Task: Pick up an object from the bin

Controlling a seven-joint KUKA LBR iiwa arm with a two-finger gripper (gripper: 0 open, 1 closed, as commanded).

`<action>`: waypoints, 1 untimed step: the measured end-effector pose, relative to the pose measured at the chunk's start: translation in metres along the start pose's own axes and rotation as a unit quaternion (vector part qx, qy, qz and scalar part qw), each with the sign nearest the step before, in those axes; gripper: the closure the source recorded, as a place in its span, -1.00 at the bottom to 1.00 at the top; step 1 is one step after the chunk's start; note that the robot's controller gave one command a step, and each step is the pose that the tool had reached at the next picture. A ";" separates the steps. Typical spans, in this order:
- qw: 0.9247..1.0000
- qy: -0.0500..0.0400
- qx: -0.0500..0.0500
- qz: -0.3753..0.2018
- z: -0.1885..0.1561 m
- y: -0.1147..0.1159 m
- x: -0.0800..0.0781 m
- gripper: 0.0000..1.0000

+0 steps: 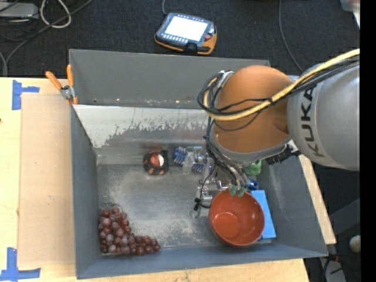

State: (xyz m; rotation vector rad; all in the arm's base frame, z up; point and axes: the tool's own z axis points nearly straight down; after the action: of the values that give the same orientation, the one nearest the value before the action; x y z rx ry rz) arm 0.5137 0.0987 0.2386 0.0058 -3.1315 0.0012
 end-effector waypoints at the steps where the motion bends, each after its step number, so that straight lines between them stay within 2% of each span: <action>1: 1.000 -0.004 -0.001 0.003 -0.005 -0.001 -0.001 -1.00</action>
Offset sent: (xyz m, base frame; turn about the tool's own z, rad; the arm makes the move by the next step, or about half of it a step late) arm 0.0041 0.0909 -0.1686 -0.0896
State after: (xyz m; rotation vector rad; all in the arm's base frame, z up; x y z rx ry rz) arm 0.5152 0.0976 0.2431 -0.0035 -3.1397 -0.0004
